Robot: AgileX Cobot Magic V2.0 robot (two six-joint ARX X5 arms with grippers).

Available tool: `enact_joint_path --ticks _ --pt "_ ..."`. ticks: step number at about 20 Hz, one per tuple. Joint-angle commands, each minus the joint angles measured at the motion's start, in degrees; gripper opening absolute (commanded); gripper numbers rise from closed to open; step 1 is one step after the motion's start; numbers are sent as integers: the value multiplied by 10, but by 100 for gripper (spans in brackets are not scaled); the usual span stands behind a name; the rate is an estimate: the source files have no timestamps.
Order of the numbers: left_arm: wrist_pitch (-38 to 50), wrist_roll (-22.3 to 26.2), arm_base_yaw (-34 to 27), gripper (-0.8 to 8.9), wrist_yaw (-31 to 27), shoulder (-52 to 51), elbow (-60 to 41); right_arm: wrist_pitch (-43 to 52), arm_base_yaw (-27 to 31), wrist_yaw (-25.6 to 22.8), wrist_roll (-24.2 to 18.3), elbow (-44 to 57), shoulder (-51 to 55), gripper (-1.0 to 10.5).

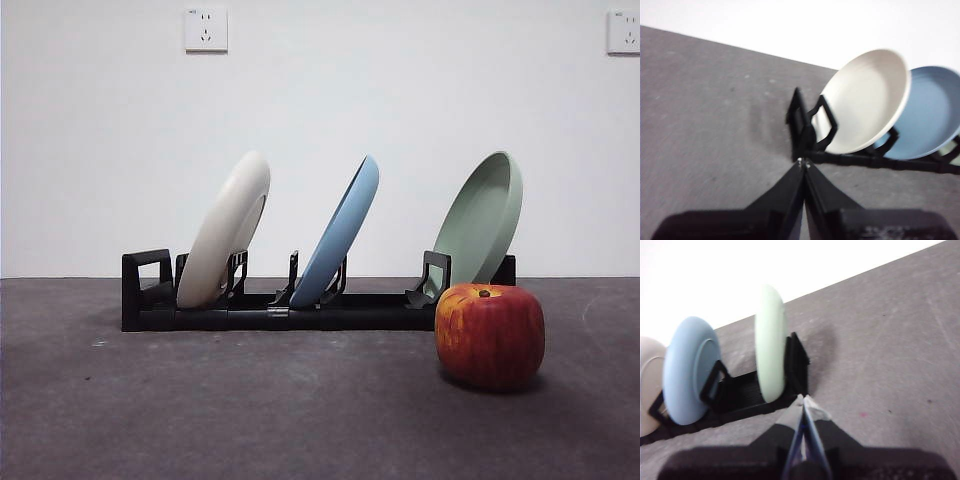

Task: Take the yellow plate from the plate rack,put the plate on the table,take the apple from the table,put the apple in the plate

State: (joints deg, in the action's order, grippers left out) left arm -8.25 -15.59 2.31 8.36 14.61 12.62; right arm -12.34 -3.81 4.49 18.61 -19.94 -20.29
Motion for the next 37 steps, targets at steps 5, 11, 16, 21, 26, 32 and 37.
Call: enact_joint_path --ticks 5,11,16,21,26,32,37 --pt "5 38 -2 -7 40 122 111 -46 0 48 -33 -100 -116 -11" --pt "-3 38 -2 -5 88 247 215 -106 0 93 -76 -175 -209 1" --pt "-17 38 -1 0 148 344 295 -123 0 145 -97 -215 -260 5" --pt "-97 39 5 311 190 489 426 -124 -1 166 -97 -232 -289 263" --pt "-183 66 38 346 191 609 559 -124 -1 166 -97 -232 -290 289" --pt "-219 68 102 345 187 741 690 -124 -1 166 -97 -232 -290 285" --pt "-216 76 148 342 109 817 721 -126 -1 166 -97 -232 -290 285"
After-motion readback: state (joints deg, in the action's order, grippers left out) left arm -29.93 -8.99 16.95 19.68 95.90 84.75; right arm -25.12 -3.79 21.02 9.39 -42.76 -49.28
